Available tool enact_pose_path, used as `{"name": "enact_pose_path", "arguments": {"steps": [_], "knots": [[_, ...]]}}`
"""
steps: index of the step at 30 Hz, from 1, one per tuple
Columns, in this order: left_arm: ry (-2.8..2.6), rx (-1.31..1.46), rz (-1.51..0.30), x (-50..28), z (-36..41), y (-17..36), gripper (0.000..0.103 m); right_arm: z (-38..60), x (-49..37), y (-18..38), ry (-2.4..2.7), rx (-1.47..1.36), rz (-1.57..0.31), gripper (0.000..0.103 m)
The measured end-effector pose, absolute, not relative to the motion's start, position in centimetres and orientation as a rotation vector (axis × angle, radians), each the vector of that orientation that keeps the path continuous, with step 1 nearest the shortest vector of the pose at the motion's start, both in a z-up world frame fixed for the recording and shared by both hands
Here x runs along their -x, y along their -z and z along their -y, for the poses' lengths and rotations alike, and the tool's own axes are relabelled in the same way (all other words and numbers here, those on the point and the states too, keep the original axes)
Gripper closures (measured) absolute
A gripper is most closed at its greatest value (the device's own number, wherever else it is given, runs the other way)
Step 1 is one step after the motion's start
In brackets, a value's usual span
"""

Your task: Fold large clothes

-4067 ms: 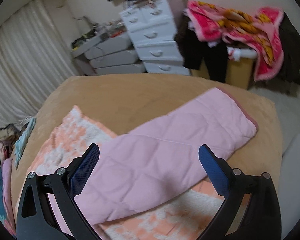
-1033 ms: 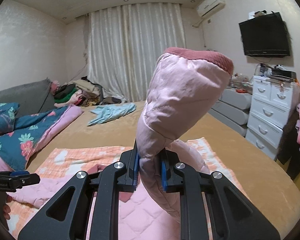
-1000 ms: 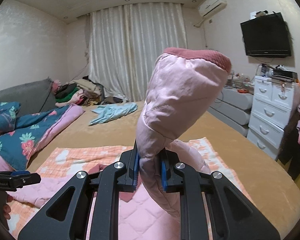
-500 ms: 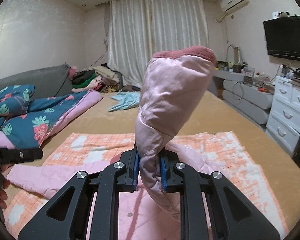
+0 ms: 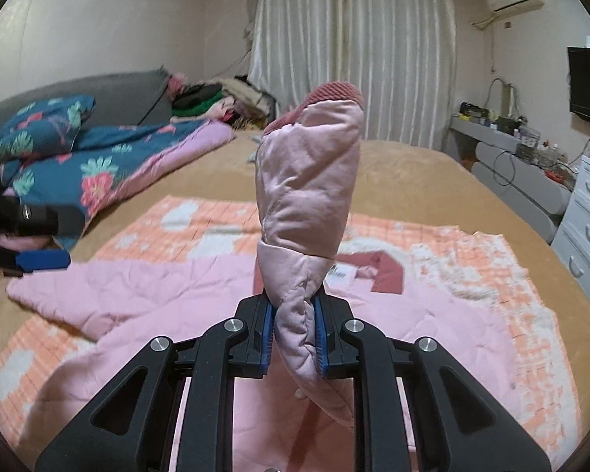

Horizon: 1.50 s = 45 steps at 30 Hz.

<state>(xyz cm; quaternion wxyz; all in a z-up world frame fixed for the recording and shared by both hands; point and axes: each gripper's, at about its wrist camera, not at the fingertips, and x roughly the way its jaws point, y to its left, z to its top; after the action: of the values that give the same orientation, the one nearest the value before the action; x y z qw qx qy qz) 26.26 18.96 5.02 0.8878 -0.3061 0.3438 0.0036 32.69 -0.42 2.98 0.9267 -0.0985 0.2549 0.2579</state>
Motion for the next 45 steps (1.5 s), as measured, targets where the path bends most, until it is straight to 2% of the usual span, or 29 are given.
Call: {"name": "enact_pose_path", "arguments": {"steps": [9,12,15,18,20,23,25,32,33,34,35,37,38,40,45], "knots": [[0.011,0.723,-0.74,-25.7,-20.7,-2.3,0.009,-3.6,-31.7,3.3,-0.591,0.323,-0.65,0.084],[0.02,0.774,-0.758,-25.6,-21.3,-1.0,0.009,-5.0,-30.9,4.8,-0.621,0.368,-0.674,0.079],[0.005,0.794,-0.77,-25.3,-21.7,0.0,0.009,-5.9,-30.3,6.2,-0.652,0.379,-0.712,0.07],[0.003,0.827,-0.785,-25.0,-22.0,1.2,0.009,-6.1,-29.7,6.9,-0.707,0.35,-0.74,0.053],[0.001,0.841,-0.804,-24.9,-21.9,2.0,0.009,-5.9,-29.3,7.0,-0.739,0.332,-0.76,0.037],[0.014,0.884,-0.855,-24.9,-21.5,4.1,0.009,-4.6,-28.3,6.2,-0.788,0.287,-0.768,0.024],[0.031,0.915,-0.887,-25.2,-21.0,5.5,0.009,-3.4,-27.7,5.3,-0.79,0.275,-0.746,0.018],[0.053,0.946,-0.958,-26.4,-18.4,8.9,0.011,4.2,-28.1,3.3,-0.656,0.199,-0.75,0.018],[0.051,0.922,-0.959,-26.6,-18.0,8.8,0.014,5.5,-28.4,3.2,-0.62,0.187,-0.756,0.018],[0.049,0.894,-0.961,-26.8,-17.5,8.8,0.029,6.4,-28.6,3.2,-0.593,0.176,-0.759,0.018],[0.042,0.852,-0.968,-27.2,-16.9,8.7,0.056,7.8,-28.8,3.2,-0.56,0.156,-0.765,0.018],[0.039,0.771,-0.99,-27.8,-15.9,8.4,0.081,10.3,-29.1,3.2,-0.518,0.118,-0.777,0.018],[0.046,0.696,-0.988,-28.0,-14.9,7.9,0.086,11.6,-29.3,3.3,-0.495,0.099,-0.781,0.018],[0.033,0.59,-0.973,-28.1,-13.8,6.6,0.088,13.9,-29.7,3.7,-0.464,0.073,-0.795,0.018],[0.023,0.474,-0.827,-27.8,-13.8,1.1,0.089,20.1,-31.5,3.9,-0.298,-0.001,-0.823,0.018]]}}
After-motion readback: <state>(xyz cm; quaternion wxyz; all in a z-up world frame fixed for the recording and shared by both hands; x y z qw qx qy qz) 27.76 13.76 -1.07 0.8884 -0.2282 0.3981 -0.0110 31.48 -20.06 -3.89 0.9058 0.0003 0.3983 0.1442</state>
